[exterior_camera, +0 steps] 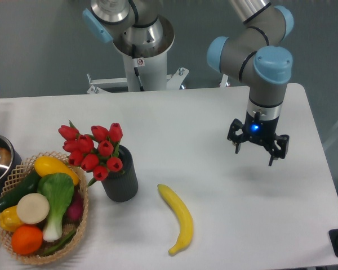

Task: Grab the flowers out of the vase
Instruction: 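Move the open gripper toward the red tulips in the black vase, then lower the gripper around the tulip stems and close it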

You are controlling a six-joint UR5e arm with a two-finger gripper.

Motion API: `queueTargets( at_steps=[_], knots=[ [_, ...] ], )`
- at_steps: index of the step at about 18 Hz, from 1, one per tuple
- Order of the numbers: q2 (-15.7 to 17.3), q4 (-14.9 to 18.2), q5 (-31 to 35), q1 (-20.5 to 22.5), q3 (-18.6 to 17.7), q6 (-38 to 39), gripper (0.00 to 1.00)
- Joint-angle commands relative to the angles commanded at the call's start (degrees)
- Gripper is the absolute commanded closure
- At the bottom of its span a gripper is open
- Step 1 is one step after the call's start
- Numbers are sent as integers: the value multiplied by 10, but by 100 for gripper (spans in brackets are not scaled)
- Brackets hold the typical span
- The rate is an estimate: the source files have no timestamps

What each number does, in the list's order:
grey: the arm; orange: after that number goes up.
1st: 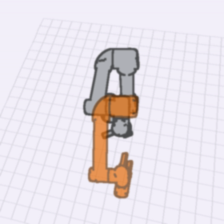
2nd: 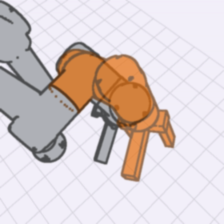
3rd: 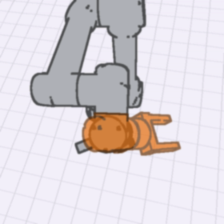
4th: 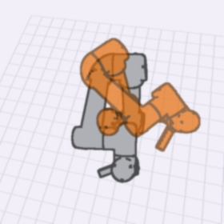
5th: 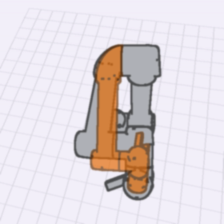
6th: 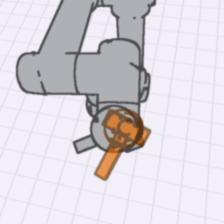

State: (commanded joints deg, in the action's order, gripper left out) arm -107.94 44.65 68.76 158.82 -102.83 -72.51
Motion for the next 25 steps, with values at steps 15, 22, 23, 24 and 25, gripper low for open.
queueTargets(
  at_steps=[15, 22, 23, 24, 25],
  knots=[
    [72, 3, -271, -81, -54, 12, 0],
    [146, 6, -285, -86, -125, 22, 0],
    [150, 6, -285, -95, -133, 23, 0],
    [153, 6, -285, -101, -141, 23, 0],
    [155, 6, -286, -106, -146, 23, 0]
  ],
)
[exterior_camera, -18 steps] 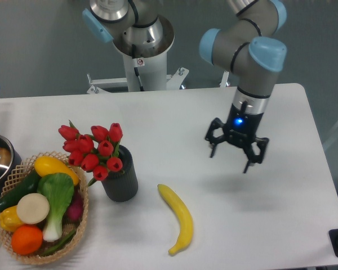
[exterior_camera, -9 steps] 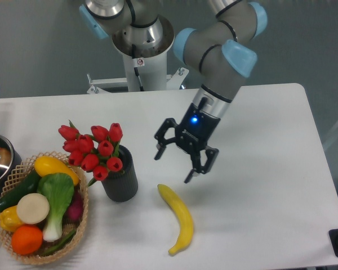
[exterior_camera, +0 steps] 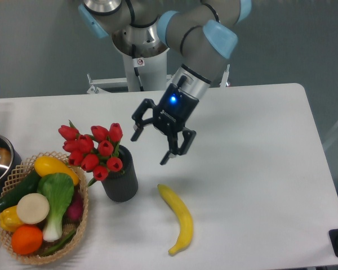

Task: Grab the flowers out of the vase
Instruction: 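Lower the gripper around the tulip stems and close it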

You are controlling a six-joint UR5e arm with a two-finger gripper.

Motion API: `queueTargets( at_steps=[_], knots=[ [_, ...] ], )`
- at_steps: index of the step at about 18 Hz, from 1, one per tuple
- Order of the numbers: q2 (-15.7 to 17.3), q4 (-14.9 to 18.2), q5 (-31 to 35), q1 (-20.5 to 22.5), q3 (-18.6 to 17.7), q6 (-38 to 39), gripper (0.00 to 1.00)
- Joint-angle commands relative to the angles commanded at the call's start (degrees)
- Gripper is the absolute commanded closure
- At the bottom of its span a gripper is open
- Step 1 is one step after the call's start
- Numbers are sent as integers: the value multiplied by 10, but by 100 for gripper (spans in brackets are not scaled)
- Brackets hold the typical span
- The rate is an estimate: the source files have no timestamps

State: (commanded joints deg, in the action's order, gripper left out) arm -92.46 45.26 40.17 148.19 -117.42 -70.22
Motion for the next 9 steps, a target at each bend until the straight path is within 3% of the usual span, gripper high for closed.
queueTargets(
  at_steps=[3, 9],
  knots=[
    [-2, 0, -2, -31, -2, 8, 0],
    [-18, -1, -27, -44, -3, 18, 0]
  ],
)
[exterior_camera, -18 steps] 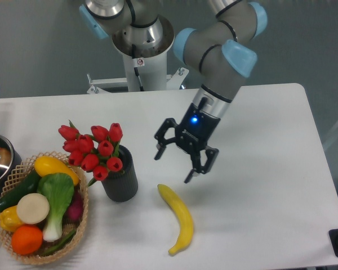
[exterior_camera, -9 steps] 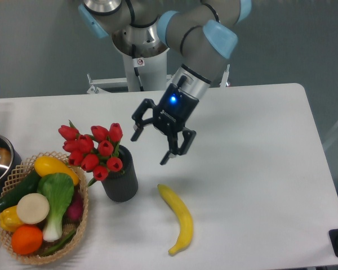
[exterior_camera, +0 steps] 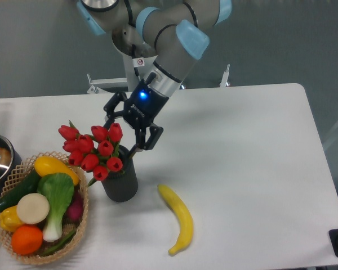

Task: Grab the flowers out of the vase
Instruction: 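Lower the gripper around the tulip stems and close it, then lift the gripped tulips straight up out of the vase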

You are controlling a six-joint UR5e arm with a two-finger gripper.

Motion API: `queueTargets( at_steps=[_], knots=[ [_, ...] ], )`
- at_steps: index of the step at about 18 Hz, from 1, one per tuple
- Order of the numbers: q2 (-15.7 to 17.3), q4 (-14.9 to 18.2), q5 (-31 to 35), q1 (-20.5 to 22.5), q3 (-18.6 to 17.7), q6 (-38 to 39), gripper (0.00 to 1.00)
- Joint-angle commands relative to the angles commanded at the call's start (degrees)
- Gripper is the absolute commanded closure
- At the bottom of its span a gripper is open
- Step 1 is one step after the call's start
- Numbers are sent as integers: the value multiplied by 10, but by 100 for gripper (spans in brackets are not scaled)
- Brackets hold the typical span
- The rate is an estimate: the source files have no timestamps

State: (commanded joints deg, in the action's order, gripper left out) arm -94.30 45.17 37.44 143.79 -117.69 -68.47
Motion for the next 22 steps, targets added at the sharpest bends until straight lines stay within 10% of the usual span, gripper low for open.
queueTargets(
  at_steps=[4, 9, 22],
  knots=[
    [-23, -3, -39, -8, 7, -2, 10],
    [-29, -2, -53, -6, 7, 12, 99],
    [-4, 0, -61, 15, 60, 136, 100]
  ],
)
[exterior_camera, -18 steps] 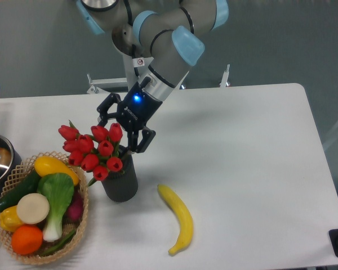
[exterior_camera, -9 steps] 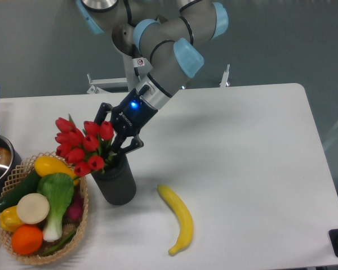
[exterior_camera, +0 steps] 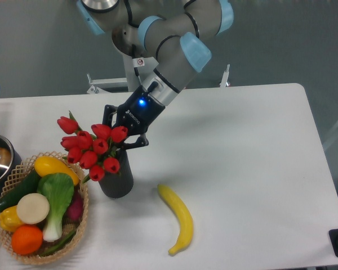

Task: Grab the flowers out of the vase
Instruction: 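Lift the gripped tulips straight up out of the vase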

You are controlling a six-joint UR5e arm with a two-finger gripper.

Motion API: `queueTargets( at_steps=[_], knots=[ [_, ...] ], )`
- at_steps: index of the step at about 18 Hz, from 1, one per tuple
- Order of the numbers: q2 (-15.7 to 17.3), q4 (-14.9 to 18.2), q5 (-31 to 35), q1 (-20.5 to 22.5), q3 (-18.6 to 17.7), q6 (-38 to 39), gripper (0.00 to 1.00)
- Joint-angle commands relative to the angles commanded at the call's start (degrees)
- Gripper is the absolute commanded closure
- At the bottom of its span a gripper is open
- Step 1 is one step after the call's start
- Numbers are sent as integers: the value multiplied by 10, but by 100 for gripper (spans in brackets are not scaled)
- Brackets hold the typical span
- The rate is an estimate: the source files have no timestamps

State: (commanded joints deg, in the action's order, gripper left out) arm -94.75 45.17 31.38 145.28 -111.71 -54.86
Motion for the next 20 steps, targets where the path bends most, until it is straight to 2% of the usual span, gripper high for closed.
queueTargets(
  at_steps=[3, 8, 15, 20],
  knots=[
    [22, 2, -24, 16, 10, 45, 100],
    [32, 3, -64, 35, 45, 131, 100],
    [34, 3, -132, 55, 71, 187, 100],
    [34, 2, -138, 89, 92, 200, 100]
  ],
)
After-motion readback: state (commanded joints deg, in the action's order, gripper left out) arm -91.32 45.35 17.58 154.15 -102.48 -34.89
